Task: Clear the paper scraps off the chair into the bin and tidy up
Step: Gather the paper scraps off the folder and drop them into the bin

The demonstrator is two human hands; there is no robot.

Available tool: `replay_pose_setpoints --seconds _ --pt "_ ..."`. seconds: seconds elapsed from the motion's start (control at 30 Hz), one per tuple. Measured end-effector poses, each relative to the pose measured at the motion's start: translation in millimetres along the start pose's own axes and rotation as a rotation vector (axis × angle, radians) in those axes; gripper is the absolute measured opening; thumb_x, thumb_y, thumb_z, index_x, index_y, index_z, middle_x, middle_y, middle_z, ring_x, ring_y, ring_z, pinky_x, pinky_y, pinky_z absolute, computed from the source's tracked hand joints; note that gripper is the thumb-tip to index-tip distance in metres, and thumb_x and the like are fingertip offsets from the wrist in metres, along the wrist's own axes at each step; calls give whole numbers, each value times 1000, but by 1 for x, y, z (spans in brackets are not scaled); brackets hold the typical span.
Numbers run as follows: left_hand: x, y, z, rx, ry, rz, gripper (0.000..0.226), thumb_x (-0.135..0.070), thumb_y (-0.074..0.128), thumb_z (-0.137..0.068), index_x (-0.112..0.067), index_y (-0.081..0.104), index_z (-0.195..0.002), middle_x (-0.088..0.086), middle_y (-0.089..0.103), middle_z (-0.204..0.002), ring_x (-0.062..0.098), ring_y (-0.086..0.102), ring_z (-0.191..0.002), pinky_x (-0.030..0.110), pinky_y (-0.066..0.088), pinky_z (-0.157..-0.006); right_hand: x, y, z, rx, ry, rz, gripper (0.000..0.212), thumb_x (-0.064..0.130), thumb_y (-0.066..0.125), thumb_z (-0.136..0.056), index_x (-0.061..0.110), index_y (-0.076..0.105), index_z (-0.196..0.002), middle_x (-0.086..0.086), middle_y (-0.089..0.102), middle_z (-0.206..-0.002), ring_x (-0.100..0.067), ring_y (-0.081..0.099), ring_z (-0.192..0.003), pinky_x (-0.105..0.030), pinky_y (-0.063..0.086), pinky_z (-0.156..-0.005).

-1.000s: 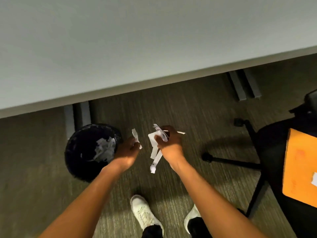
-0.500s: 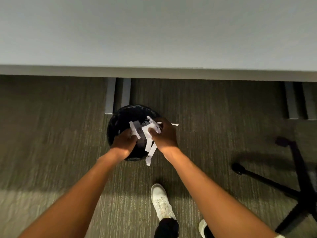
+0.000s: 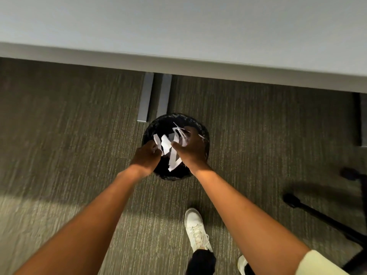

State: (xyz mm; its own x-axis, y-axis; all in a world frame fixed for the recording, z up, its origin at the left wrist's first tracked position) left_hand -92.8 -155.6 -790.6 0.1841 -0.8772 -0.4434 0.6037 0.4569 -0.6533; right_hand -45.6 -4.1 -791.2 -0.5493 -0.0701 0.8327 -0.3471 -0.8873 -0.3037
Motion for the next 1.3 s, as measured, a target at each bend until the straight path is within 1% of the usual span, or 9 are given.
replay_pose_setpoints --seconds 0.1,0.2,0.37,0.47,0.57,0.87,0.97,1.1,1.3 --pt "-2 -1 -4 -4 35 -4 9 -20 44 -93 -14 51 -91 6 55 -87 28 53 -81 31 31 -62 -4 3 -6 11 20 0 74 16 78 -76 11 40 -139 -11 48 -139 -22 46 -128 -36 39 -108" --pt "-5 1 -8 22 44 -2 16 -23 42 -94 -13 53 -101 8 57 -94 28 55 -86 31 35 -67 -8 -1 -9 -5 14 4 66 13 75 -78 13 43 -136 -11 49 -136 -21 48 -124 -27 41 -101" --pt "-14 10 -10 66 57 28 18 -29 45 -95 -14 51 -104 13 61 -103 31 60 -89 32 41 -66 -16 -16 -9 -15 18 17 55 10 71 -81 12 48 -131 -11 51 -134 -24 49 -125 -44 43 -105" --pt "-23 14 -9 44 122 41 35 -36 52 -93 -17 44 -122 10 58 -118 27 56 -107 37 45 -85 -21 -31 -9 -41 23 48 55 12 72 -81 12 48 -130 -11 52 -134 -25 51 -123 -44 45 -103" --pt "-34 15 -5 -19 190 16 57 -43 53 -92 -18 31 -138 15 45 -139 36 44 -128 51 39 -105 -28 -48 -8 -73 38 47 53 12 72 -82 13 49 -130 -10 50 -134 -25 52 -122 -43 46 -102" --pt "-72 30 18 -111 295 -6 59 -36 50 -95 -16 24 -144 19 33 -146 36 36 -133 49 33 -109 -46 -106 4 -175 59 19 54 12 71 -82 14 47 -130 -13 50 -132 -27 56 -114 -46 49 -97" --pt "-89 48 30 -77 320 -29 57 -32 49 -95 -16 24 -145 19 33 -145 34 37 -132 42 31 -108 -52 -127 10 -211 50 13 56 13 72 -80 13 47 -130 -14 51 -131 -30 56 -113 -48 49 -94" --pt "-120 80 43 -2 320 -68 57 -34 50 -94 -19 24 -143 18 34 -144 36 38 -131 46 35 -104 -65 -168 20 -299 95 -13 56 5 73 -77 13 49 -128 -15 53 -128 -32 58 -111 -48 49 -94" --pt "-173 137 75 51 379 -119 56 -28 51 -95 -15 28 -144 16 36 -149 34 34 -137 42 30 -112 -96 -241 41 -412 140 -87 57 -2 72 -76 8 51 -127 -15 54 -128 -31 56 -116 -47 47 -99"
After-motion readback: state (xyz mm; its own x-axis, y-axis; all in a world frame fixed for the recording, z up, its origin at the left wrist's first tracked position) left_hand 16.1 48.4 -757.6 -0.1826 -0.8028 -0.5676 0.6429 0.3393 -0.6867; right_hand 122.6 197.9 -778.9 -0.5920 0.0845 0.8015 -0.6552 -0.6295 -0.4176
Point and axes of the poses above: each hand's wrist, its own z-axis away from the middle knuckle, its own y-axis out of the palm, x = y × z, the point moved 6 cm from there along -z, towards the middle knuckle
